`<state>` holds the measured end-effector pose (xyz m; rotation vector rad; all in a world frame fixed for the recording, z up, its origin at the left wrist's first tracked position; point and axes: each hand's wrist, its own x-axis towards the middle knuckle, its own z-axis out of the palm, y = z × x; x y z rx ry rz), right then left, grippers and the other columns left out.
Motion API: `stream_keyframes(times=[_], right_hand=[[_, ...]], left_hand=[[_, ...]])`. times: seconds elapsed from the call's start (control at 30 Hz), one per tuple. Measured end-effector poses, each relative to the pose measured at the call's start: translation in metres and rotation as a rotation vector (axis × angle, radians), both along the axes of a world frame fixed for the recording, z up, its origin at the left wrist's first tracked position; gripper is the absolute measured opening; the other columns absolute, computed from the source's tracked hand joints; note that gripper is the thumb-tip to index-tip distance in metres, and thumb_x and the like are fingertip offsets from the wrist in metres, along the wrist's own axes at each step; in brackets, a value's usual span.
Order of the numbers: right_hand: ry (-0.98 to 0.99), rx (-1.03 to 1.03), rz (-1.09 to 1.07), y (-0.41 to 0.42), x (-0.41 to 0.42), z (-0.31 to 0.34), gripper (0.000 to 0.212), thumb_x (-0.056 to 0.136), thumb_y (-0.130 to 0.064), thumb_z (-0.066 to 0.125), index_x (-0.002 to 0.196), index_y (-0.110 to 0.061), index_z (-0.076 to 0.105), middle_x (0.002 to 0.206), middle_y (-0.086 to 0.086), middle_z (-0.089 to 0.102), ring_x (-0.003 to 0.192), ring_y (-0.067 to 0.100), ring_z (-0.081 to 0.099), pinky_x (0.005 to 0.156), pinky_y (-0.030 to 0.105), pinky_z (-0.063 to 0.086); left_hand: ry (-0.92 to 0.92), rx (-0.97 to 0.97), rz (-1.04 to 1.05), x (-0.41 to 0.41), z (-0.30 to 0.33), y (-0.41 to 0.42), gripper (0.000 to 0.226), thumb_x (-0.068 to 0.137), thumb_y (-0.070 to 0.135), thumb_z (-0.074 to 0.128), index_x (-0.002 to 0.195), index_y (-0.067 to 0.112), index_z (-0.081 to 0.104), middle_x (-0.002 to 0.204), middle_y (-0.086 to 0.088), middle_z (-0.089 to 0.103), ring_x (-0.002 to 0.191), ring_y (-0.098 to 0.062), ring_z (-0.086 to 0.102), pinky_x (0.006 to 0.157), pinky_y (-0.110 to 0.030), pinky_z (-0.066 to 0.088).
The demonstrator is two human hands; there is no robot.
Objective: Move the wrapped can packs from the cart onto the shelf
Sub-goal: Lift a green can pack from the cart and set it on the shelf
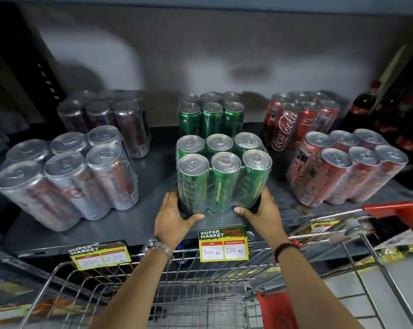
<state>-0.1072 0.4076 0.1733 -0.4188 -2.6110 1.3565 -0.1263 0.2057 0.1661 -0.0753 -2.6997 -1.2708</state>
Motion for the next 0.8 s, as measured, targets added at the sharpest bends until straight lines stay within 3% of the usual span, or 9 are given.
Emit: stream_keyframes(times=[0.1, 0.47, 0.8], right_hand=[[0.011, -0.007, -0.016, -0.001, 0.003, 0.001, 0.059, 0.063, -0.018, 0.080, 0.110, -0.009, 0.046, 0.113, 0.015, 0.060, 0.111, 0.033, 0.050, 0.088, 0.043, 0.045], [0.029, -0.032, 0.008, 0.004, 0.008, 0.002, 0.061, 0.059, -0.018, 0.083, 0.107, -0.012, 0.046, 0.099, 0.000, 0.054, 0.107, 0.030, 0.051, 0.091, 0.047, 0.046], [0.024, -0.058, 0.041, 0.008, 0.011, 0.001, 0.060, 0.059, -0.017, 0.083, 0.104, -0.016, 0.044, 0.106, 0.007, 0.058, 0.107, 0.028, 0.051, 0.091, 0.049, 0.047]], left_hand=[[0.011, 0.001, 0.013, 0.001, -0.001, -0.001, 0.055, 0.056, 0.027, 0.082, 0.097, 0.006, 0.052, 0.103, -0.011, 0.059, 0.096, -0.026, 0.057, 0.066, -0.025, 0.038], [0.017, 0.046, -0.004, 0.004, 0.001, -0.003, 0.055, 0.054, 0.025, 0.083, 0.097, 0.007, 0.053, 0.104, -0.011, 0.063, 0.096, -0.026, 0.059, 0.070, -0.025, 0.040], [0.031, 0.029, -0.012, 0.005, -0.003, -0.004, 0.057, 0.053, 0.026, 0.084, 0.098, 0.008, 0.053, 0.101, -0.010, 0.063, 0.088, -0.021, 0.057, 0.069, -0.025, 0.041]])
